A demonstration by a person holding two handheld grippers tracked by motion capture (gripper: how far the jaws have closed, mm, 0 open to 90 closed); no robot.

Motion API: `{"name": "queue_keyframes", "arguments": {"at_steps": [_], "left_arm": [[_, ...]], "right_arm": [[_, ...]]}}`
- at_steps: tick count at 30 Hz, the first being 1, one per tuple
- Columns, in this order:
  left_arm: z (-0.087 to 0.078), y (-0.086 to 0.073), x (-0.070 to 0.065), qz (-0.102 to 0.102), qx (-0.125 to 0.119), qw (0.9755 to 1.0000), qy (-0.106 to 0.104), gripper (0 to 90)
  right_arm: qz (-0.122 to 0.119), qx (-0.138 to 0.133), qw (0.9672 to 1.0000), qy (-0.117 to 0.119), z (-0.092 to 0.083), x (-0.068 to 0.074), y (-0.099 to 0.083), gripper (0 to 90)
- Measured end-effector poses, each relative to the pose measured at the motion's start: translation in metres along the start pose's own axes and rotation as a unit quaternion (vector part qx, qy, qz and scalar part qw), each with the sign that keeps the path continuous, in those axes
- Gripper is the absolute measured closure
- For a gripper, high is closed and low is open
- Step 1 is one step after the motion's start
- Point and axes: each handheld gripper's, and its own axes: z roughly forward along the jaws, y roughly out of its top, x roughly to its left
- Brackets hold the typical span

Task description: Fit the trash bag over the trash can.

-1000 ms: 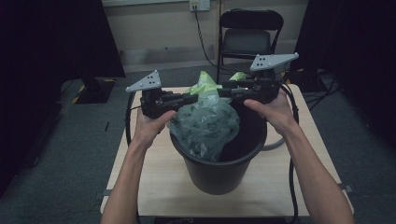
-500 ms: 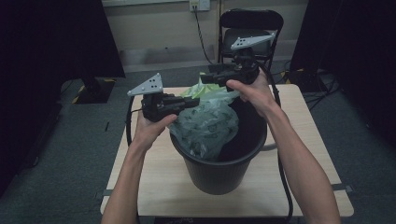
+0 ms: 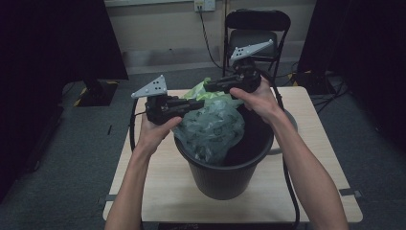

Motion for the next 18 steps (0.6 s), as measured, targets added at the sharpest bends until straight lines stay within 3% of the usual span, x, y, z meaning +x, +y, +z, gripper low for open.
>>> {"name": "queue_keyframes", "arguments": {"at_steps": [6, 13, 15, 17, 18], "left_arm": [[-0.003, 0.000, -0.006, 0.000, -0.010, 0.9999, -0.013, 88.0], [-0.007, 0.003, -0.015, 0.005, -0.018, 0.9996, -0.021, 88.0], [-0.008, 0.003, -0.017, 0.002, -0.022, 0.9994, -0.026, 88.0], [-0.009, 0.002, -0.020, -0.005, -0.032, 0.9984, -0.046, 88.0], [-0.010, 0.002, -0.021, -0.003, -0.031, 0.9986, -0.042, 88.0]], "right_arm": [[0.009, -0.015, 0.9994, -0.028, -0.008, -0.010, -0.001, 90.0], [0.022, -0.021, 0.9987, -0.042, -0.012, -0.020, -0.004, 90.0], [0.025, -0.022, 0.9985, -0.043, -0.012, -0.022, -0.004, 90.0], [0.030, -0.023, 0.9980, -0.051, -0.013, -0.028, -0.005, 90.0], [0.037, -0.023, 0.9975, -0.056, -0.014, -0.033, -0.006, 90.0]]}}
